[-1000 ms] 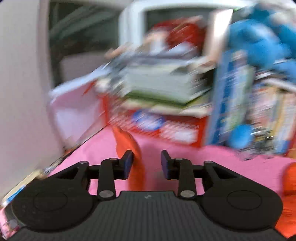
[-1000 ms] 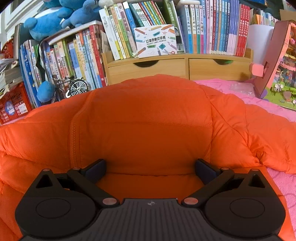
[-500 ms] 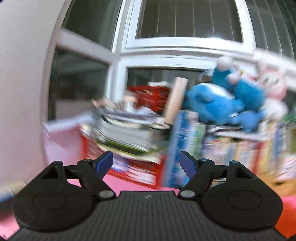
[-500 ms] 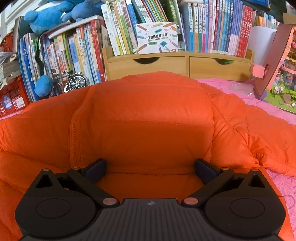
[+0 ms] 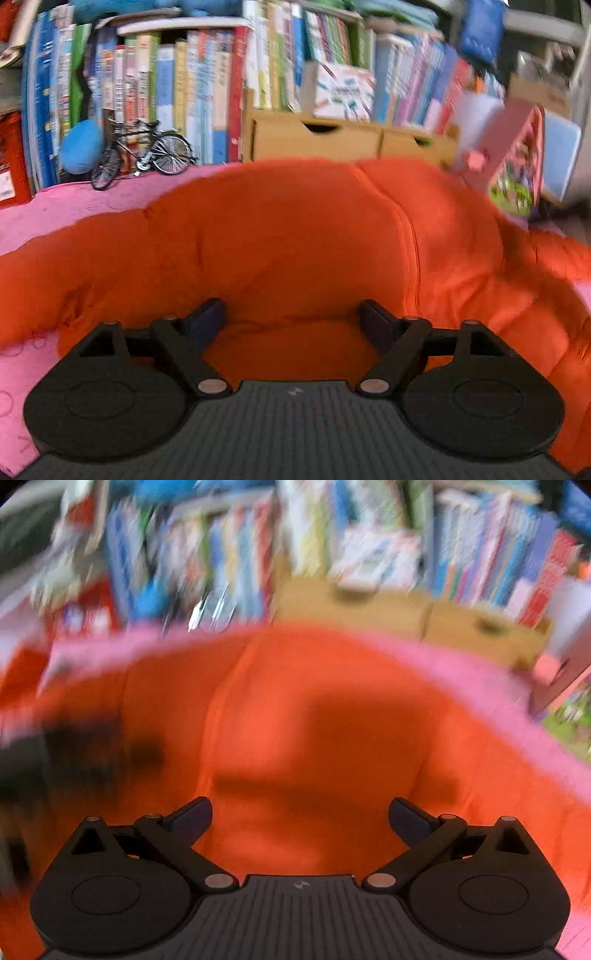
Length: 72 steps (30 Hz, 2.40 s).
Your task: Fold clothes
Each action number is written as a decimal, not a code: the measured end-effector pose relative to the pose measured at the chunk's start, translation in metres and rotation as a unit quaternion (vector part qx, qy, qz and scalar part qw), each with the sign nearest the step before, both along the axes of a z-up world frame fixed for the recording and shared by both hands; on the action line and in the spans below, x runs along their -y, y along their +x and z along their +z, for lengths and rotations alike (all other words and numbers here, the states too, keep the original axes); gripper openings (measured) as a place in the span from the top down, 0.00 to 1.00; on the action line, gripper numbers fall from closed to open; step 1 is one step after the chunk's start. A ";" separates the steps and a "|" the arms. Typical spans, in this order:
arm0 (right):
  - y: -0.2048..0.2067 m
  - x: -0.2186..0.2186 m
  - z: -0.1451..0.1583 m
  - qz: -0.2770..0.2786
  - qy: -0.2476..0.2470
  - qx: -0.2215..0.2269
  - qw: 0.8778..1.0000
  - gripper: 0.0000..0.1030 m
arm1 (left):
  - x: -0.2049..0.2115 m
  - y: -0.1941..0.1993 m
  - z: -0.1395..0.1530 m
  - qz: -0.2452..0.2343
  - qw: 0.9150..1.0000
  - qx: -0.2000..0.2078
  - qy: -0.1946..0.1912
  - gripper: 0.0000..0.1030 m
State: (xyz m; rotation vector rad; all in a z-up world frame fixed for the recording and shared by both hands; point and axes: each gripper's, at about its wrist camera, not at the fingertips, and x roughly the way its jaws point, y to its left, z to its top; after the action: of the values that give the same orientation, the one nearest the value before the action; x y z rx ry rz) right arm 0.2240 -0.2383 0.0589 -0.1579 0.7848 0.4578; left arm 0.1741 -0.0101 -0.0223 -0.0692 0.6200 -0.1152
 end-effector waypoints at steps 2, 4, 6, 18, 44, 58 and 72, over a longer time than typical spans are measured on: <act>0.038 -0.002 0.010 -0.030 0.010 0.019 0.999 0.00 | -0.003 0.000 -0.001 -0.012 1.000 -0.005 -0.017 0.08; 0.084 -0.010 0.008 -0.060 0.012 0.023 0.998 0.00 | -0.006 0.001 -0.003 -0.024 0.999 -0.011 -0.034 0.05; 0.130 -0.018 0.006 -0.091 0.013 0.027 0.995 0.00 | -0.016 0.000 -0.005 -0.026 0.997 -0.012 -0.065 0.05; 0.208 -0.071 -0.039 -0.072 0.026 -0.069 0.995 0.89 | -0.029 0.002 -0.004 -0.033 0.993 -0.007 -0.110 0.04; 0.073 -0.004 -0.083 -0.056 0.100 0.003 0.993 1.00 | -0.031 0.001 -0.007 -0.024 0.992 -0.005 -0.122 0.04; 0.016 0.010 -0.057 -0.077 0.081 0.060 0.992 0.64 | -0.006 0.035 0.009 0.034 0.997 -0.010 0.075 0.15; -0.009 -0.020 -0.082 0.000 0.035 0.056 0.998 0.42 | -0.125 -0.057 0.010 0.204 0.963 -0.006 0.174 0.19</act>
State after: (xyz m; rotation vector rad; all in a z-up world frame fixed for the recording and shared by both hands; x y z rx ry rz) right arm 0.2146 -0.2185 -0.0230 -0.1185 0.6582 0.4719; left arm 0.1175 0.1145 -0.0124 0.1425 0.6194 0.3939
